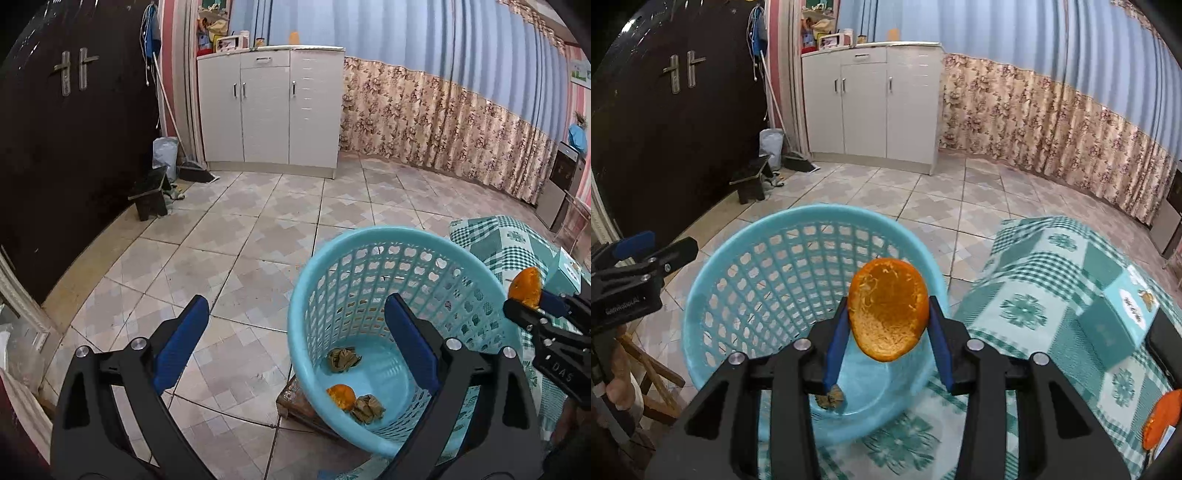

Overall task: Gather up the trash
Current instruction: 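Carry both orange peels to the blue basket and release them inside, then return both tools to the table and grasp the cream bowl with the right tool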

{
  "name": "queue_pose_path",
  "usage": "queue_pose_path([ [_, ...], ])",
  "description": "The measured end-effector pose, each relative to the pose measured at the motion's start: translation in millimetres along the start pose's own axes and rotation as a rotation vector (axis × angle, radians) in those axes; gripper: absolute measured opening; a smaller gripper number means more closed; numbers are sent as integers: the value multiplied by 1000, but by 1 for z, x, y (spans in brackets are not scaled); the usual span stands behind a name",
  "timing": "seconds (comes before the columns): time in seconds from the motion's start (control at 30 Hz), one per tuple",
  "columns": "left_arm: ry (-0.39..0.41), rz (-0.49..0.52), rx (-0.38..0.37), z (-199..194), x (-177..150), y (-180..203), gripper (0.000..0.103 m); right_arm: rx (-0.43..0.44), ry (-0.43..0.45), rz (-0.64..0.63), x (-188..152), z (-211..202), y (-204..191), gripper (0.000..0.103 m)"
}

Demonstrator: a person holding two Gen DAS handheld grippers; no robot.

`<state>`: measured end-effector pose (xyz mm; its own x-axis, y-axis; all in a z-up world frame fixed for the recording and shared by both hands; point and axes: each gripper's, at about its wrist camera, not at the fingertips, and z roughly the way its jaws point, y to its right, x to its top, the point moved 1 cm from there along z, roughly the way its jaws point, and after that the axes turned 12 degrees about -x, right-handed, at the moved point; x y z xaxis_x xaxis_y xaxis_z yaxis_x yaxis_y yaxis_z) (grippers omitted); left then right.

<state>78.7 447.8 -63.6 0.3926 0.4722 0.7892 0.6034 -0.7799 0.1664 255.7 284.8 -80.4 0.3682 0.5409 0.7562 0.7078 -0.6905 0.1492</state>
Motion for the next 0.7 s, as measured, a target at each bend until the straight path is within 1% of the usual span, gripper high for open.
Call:
queue_pose_path([
  [0.03,-1,-6,0,0,1,0,93,4,-2,0,1,2,-2,46],
  [0.07,-2,-10,0,0,2,-1,93,6,2,1,2,2,-3,56],
  [0.13,3,-15,4,-2,4,-3,93,-2,16,0,3,-1,-4,66],
  [0.2,14,-17,3,-6,5,-2,93,-13,31,-4,3,-5,-3,71],
  [0.27,20,-16,7,-9,4,0,93,-26,45,1,1,-10,2,79],
  [0.33,23,-20,8,-13,3,4,94,-35,57,11,-3,-17,11,85],
  [0.37,24,-22,7,-15,3,5,94,-38,61,17,-5,-21,17,87],
  [0.5,27,-26,6,-25,0,15,95,-61,66,31,-14,-36,41,89],
  [0.6,36,-18,-2,-34,1,29,97,-98,67,48,-22,-52,66,90],
  [0.7,45,-16,-15,-42,1,46,98,-152,64,82,-38,-74,96,90],
])
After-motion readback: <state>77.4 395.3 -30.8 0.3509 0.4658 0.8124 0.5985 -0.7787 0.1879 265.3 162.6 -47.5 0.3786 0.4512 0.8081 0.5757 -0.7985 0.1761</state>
